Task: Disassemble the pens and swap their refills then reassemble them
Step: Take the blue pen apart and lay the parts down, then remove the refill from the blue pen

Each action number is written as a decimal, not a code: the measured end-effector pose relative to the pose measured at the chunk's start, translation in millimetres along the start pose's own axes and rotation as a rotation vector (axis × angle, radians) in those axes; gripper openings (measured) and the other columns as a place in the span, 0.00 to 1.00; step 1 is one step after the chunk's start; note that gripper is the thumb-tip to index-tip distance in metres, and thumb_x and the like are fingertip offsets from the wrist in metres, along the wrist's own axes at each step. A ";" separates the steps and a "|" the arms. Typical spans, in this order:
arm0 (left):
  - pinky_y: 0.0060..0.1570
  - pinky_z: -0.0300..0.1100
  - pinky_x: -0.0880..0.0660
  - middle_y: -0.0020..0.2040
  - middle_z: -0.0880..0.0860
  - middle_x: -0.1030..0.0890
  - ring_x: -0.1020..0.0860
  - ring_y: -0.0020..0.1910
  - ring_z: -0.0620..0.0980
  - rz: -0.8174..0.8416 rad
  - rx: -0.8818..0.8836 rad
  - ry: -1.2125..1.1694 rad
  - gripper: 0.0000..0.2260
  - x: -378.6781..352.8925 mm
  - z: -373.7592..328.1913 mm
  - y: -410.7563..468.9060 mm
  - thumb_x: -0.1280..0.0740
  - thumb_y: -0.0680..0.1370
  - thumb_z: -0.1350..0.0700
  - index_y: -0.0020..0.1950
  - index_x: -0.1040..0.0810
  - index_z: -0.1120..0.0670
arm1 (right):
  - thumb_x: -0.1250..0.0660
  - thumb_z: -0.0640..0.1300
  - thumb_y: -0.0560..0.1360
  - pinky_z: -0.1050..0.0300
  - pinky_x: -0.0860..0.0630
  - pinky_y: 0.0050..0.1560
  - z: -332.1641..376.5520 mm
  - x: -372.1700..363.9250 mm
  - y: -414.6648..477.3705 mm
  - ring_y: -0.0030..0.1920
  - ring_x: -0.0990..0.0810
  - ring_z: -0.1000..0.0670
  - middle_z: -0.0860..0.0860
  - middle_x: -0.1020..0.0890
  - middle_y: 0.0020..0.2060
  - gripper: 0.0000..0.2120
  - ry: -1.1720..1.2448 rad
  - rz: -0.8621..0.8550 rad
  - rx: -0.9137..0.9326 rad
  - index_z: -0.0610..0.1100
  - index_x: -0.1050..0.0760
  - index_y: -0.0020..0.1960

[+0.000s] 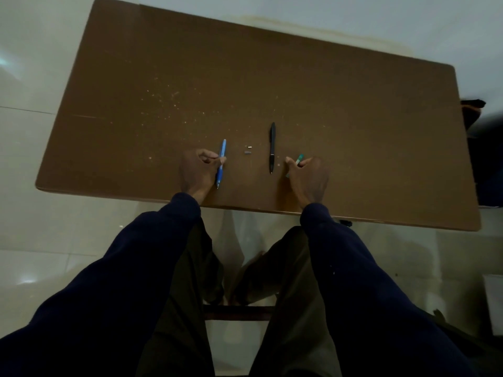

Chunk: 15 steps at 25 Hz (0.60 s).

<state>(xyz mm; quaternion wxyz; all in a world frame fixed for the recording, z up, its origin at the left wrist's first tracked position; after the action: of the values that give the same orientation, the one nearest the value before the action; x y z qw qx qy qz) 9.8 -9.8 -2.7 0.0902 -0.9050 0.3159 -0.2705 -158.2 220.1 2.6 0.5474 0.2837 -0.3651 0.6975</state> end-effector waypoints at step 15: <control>0.53 0.46 0.17 0.48 0.53 0.13 0.16 0.46 0.48 0.159 0.015 -0.247 0.08 9.6 0.0 -40.1 0.26 0.77 0.56 0.55 0.14 0.56 | 0.30 0.45 0.81 0.66 0.20 0.42 29.0 -5.3 -56.9 0.42 0.17 0.56 0.49 0.15 0.47 0.06 0.351 0.287 0.203 0.43 0.18 0.52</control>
<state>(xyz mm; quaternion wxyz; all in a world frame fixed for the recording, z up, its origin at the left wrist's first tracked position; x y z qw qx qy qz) 37.0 15.7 14.9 0.1561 -0.9028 0.3710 -0.1513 -101.8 201.0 26.3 0.4665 0.1571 -0.2290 0.8398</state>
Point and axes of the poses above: each hand's wrist, its own y-axis towards the middle knuckle, its own x-axis out of the back of the hand, z = x × y, the point moved 6 cm from there along y, towards the middle knuckle
